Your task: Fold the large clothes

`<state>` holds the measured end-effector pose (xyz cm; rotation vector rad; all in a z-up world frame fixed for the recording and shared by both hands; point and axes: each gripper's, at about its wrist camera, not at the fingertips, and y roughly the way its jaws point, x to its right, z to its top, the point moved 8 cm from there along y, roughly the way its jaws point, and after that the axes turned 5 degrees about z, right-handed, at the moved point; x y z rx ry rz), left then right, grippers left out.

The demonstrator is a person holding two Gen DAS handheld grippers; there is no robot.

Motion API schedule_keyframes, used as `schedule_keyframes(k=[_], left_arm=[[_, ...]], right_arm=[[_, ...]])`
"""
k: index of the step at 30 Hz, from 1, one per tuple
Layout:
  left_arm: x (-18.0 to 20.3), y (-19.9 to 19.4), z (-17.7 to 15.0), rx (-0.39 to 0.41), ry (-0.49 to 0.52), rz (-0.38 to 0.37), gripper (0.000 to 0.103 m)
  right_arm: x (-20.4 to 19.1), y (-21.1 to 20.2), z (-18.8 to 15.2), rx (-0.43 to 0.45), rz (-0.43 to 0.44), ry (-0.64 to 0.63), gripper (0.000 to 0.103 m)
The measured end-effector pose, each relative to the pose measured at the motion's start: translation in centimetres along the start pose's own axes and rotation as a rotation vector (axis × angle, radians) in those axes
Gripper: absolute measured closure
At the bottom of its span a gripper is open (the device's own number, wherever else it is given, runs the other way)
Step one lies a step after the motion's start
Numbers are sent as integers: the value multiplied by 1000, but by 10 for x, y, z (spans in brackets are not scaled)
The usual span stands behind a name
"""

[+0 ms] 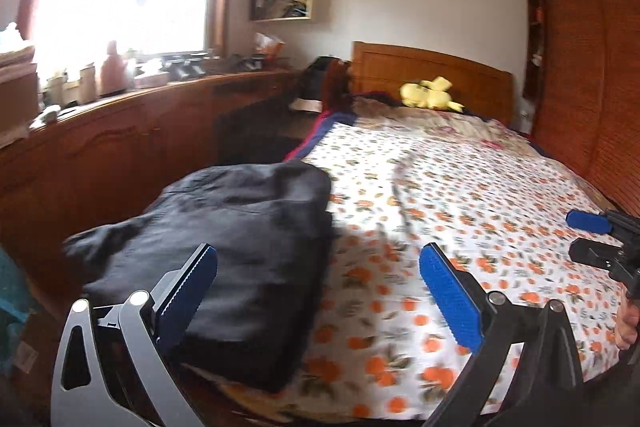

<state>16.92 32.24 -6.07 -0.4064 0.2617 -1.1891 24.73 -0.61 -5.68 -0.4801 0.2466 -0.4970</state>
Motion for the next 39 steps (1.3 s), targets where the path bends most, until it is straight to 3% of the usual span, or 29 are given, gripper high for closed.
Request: schedule_keyframes(k=[3, 13, 22, 31, 39], left_arm=[[31, 2, -1, -13, 27, -25, 2], [150, -4, -14, -32, 134, -135, 2], [252, -46, -28, -12, 172, -269, 2], [300, -83, -38, 15, 195, -306, 2], [311, -97, -42, 16, 193, -320, 2]], right_arm=[[20, -27, -4, 41, -54, 20, 7], [89, -121, -39, 118, -245, 152, 7], [121, -220, -74, 208, -431, 226, 7], [123, -274, -102, 248, -516, 264, 7], [121, -285, -105, 264, -531, 262, 7]])
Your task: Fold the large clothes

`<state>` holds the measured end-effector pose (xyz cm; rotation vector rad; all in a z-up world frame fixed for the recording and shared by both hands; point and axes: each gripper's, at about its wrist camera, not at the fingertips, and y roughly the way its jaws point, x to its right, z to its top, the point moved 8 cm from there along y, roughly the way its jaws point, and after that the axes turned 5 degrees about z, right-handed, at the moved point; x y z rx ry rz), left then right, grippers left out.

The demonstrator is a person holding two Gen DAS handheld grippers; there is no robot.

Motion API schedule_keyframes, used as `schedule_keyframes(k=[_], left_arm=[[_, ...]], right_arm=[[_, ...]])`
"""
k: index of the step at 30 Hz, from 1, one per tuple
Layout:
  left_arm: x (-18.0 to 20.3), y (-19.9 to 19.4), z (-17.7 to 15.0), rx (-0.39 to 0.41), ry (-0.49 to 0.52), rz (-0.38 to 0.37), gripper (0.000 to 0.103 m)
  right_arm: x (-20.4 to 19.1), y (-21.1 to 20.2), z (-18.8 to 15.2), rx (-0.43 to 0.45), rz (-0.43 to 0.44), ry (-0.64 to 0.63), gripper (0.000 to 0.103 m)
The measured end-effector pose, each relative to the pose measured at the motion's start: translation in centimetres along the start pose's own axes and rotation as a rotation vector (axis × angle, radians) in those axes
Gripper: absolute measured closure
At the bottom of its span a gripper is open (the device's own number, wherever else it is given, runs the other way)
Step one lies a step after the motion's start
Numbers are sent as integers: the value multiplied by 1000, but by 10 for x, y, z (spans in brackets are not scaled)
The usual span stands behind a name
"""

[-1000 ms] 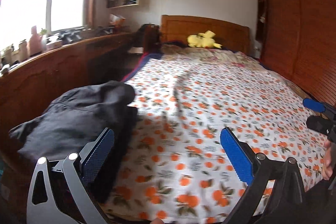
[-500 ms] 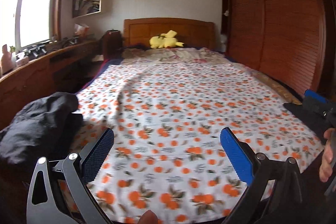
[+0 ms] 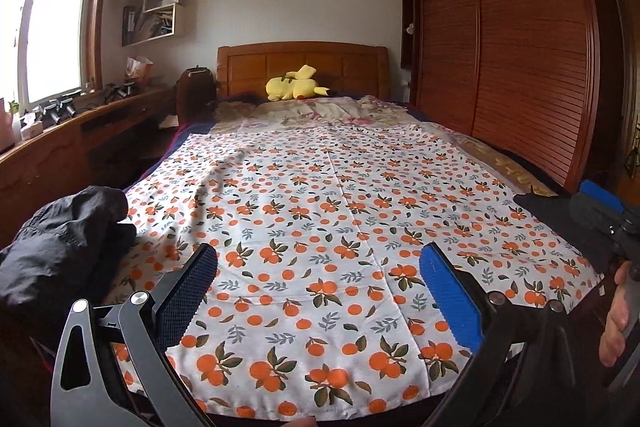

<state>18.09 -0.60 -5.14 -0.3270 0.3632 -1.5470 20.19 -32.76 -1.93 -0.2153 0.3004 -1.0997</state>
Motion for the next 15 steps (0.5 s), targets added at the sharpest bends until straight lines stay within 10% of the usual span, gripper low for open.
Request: schedule_keyframes(k=[15], left_arm=[[-10, 2, -2, 0, -20, 9, 2]], right_arm=[[2, 1, -4, -2, -29, -3, 7]])
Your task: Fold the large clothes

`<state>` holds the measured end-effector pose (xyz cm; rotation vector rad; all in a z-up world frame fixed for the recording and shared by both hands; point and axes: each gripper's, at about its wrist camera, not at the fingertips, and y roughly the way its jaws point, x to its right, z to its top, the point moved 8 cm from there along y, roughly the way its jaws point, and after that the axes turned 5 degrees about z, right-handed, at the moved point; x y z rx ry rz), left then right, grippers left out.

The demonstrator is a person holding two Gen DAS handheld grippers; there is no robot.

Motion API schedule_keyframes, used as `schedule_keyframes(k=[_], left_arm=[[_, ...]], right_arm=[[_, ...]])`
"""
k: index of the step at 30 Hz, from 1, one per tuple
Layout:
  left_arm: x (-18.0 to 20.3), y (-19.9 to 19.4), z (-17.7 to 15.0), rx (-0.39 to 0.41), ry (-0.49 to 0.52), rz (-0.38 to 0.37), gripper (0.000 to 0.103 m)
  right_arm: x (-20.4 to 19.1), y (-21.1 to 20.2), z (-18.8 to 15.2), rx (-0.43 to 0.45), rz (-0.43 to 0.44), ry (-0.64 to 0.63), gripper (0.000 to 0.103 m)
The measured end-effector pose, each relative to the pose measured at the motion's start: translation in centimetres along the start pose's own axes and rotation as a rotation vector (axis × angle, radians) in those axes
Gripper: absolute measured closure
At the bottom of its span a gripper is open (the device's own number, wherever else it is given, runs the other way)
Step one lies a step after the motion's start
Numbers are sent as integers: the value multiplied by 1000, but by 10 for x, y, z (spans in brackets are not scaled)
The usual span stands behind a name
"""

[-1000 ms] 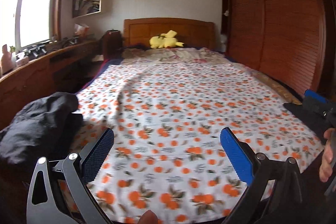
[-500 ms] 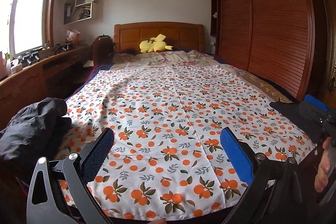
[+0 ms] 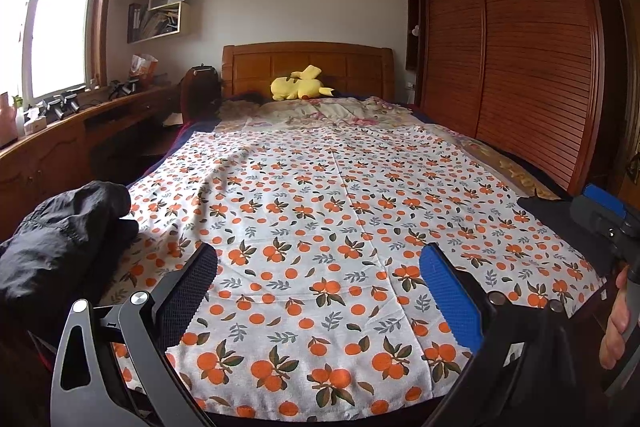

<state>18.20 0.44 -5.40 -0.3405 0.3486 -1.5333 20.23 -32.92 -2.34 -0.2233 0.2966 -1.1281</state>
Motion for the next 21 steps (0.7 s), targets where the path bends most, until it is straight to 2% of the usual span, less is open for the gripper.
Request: schedule_keyframes(k=[21], left_arm=[[-3, -1, 1, 10, -9, -2, 2]], right_arm=[[0, 1, -1, -2, -1, 0, 7]])
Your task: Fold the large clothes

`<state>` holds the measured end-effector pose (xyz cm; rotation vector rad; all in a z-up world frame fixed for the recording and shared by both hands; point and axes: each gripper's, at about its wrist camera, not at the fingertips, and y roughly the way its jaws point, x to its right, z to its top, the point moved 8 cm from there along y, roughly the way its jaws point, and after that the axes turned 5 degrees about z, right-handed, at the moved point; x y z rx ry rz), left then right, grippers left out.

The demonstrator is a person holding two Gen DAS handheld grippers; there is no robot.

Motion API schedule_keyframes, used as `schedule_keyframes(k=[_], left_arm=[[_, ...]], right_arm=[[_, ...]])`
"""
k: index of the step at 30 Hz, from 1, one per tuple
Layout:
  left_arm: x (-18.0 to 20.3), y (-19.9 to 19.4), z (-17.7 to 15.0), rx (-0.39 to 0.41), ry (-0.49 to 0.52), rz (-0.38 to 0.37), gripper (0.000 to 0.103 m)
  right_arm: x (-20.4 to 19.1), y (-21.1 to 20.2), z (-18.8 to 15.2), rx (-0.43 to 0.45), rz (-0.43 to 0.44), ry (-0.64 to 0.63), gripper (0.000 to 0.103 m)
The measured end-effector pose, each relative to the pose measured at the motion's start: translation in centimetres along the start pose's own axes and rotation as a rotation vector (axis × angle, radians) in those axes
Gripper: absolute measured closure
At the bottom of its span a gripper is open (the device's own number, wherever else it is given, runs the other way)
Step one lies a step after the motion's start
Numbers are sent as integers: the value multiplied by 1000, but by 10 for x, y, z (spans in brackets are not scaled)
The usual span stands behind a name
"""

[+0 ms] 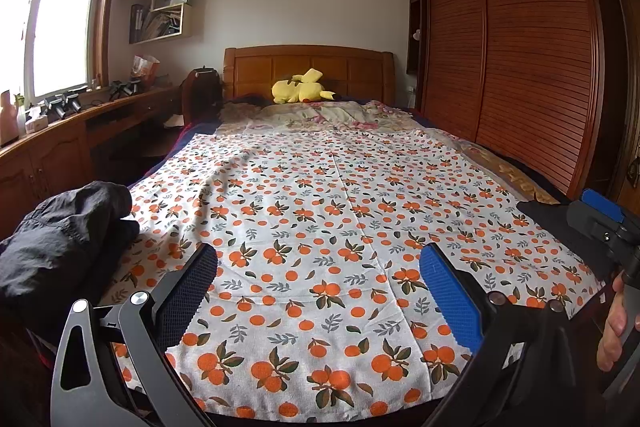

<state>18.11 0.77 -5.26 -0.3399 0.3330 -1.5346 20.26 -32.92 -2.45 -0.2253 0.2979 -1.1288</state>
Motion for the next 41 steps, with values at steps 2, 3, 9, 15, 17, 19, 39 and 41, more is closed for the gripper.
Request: schedule_keyframes(k=[2, 3, 9, 15, 17, 19, 39, 41], left_arm=[[-1, 0, 0, 1, -1, 0, 2], [0, 0, 0, 1, 0, 2, 2], [0, -1, 1, 6, 1, 1, 2], [2, -5, 4, 14, 6, 2, 2], [2, -6, 4, 15, 7, 2, 2], [2, -7, 4, 15, 5, 3, 2], [2, -8, 6, 20, 8, 6, 2], [1, -9, 5, 19, 6, 5, 2]], right_arm=[[0, 0, 0, 0, 0, -1, 7], [0, 0, 0, 0, 0, 0, 7], [0, 0, 0, 0, 0, 0, 7], [0, 0, 0, 2, 0, 1, 7], [0, 0, 0, 1, 1, 0, 7], [0, 0, 0, 2, 2, 1, 7], [0, 0, 1, 3, 0, 0, 7], [-1, 0, 1, 3, 1, 0, 7]])
